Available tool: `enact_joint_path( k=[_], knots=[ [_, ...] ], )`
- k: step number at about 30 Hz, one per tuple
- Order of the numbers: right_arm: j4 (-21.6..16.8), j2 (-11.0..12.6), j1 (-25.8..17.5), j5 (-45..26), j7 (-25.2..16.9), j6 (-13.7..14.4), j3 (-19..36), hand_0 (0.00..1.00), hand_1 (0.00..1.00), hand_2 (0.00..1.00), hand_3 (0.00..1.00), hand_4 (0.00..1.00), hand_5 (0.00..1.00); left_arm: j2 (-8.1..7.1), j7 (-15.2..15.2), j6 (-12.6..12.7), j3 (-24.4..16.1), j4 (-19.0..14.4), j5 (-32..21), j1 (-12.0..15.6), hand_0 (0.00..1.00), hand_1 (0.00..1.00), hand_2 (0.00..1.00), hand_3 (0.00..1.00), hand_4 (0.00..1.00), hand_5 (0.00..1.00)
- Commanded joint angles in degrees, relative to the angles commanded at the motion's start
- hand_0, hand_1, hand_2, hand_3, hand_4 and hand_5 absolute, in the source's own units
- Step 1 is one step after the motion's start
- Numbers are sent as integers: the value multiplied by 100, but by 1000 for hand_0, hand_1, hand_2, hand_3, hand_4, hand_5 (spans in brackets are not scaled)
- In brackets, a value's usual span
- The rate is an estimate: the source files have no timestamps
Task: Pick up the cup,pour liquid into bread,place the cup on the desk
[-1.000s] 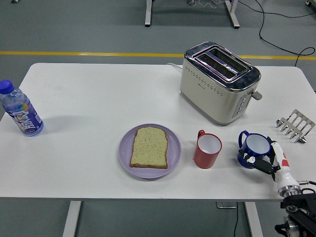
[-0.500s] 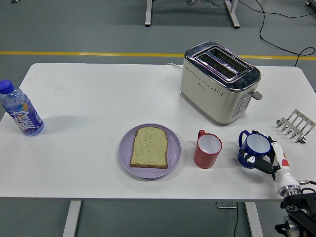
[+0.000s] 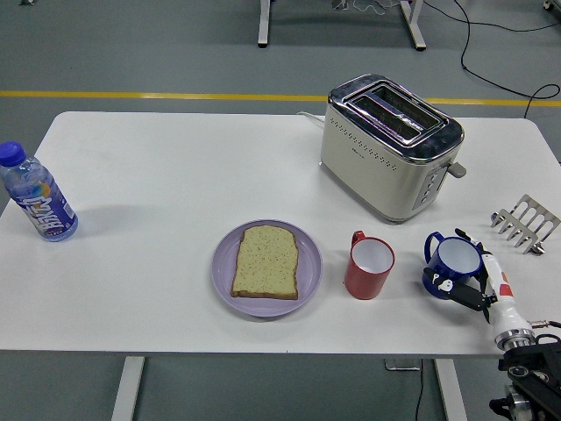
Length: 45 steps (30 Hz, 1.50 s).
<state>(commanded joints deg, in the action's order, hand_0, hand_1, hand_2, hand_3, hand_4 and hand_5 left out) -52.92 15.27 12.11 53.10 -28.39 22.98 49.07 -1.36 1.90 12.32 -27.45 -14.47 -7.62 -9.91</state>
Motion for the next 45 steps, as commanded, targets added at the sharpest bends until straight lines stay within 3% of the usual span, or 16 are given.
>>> enact_joint_path(
  k=[1,2,19,31,45],
  knots=[
    [-2,0,-1,4,-6,-8,4,776,670,840,950,906,27,0,-1,0,1,0,-2,0,690,756,773,611,396,998],
    [-10,1,-4,12,-14,-20,12,859,727,886,980,935,56,-1,-2,-1,3,0,-5,0,690,756,773,611,396,998],
    [-38,3,-49,199,-24,68,146,897,772,934,998,997,53,15,19,17,-43,-3,57,15,690,756,773,611,396,998],
    [-175,21,-161,350,65,-91,318,946,825,980,998,998,39,14,35,23,-80,-4,123,23,690,756,773,611,396,998],
    [-643,65,-397,650,203,-194,667,986,860,998,998,998,41,22,26,17,-65,-1,104,40,690,756,773,611,396,998]
  ],
)
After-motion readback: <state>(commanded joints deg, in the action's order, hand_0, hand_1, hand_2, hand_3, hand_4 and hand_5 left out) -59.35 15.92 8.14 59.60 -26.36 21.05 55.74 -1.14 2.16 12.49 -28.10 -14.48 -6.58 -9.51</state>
